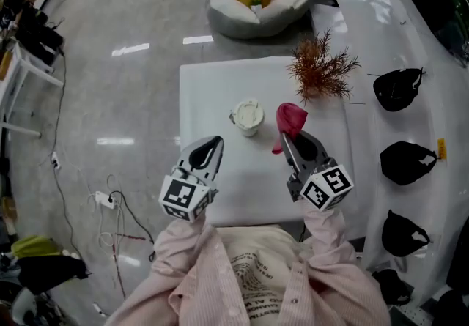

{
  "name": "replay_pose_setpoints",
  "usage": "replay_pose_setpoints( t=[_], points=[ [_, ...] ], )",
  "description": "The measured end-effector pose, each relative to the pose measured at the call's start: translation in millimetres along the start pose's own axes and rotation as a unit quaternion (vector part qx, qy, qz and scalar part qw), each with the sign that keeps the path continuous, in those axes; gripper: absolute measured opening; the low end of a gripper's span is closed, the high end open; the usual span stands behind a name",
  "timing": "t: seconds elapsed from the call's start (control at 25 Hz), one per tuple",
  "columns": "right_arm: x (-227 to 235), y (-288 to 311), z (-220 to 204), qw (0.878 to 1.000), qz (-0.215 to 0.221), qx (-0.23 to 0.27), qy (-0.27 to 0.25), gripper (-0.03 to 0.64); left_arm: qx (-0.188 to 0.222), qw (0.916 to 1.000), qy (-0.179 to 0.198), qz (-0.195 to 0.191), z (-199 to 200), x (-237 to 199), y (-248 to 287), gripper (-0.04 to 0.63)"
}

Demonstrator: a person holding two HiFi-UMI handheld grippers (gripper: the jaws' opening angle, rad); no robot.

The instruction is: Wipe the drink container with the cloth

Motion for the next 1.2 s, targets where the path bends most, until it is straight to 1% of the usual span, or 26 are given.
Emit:
replay_pose_setpoints(
  t=[0.12, 0.32, 0.56, 0.92, 1.2],
  points=[
    [-7, -8, 12, 1.000, -0.003, 0.011, -0.012, 0.048, 0.009, 0.9999, 0.011, -0.002, 8, 4, -8, 0.003],
    [-12, -22, 32, 0.999, -0.011, 0.028, -0.034, 0.048, 0.026, 0.9995, 0.015, -0.002, 23, 7, -18, 0.003],
    [-13, -40, 50, 0.997, -0.034, 0.051, -0.048, 0.048, 0.044, 0.9987, 0.026, -0.001, 38, 11, -29, 0.002],
    [-16, -55, 65, 0.994, -0.053, 0.073, -0.061, 0.048, 0.076, 0.9968, 0.020, 0.011, 51, 10, -49, 0.002],
    [-17, -59, 69, 0.992, -0.060, 0.081, -0.071, 0.048, 0.085, 0.9959, 0.023, 0.022, 52, 10, -55, 0.002]
  ],
)
Point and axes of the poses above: the fingertips, and each gripper's own axes: y forward along the fingers, x to its right, z out of its top, the point moved 4 cm from there along -y, backward along the fingers, and after that the axes turned 12 degrees about -y, right-handed, at the moved point
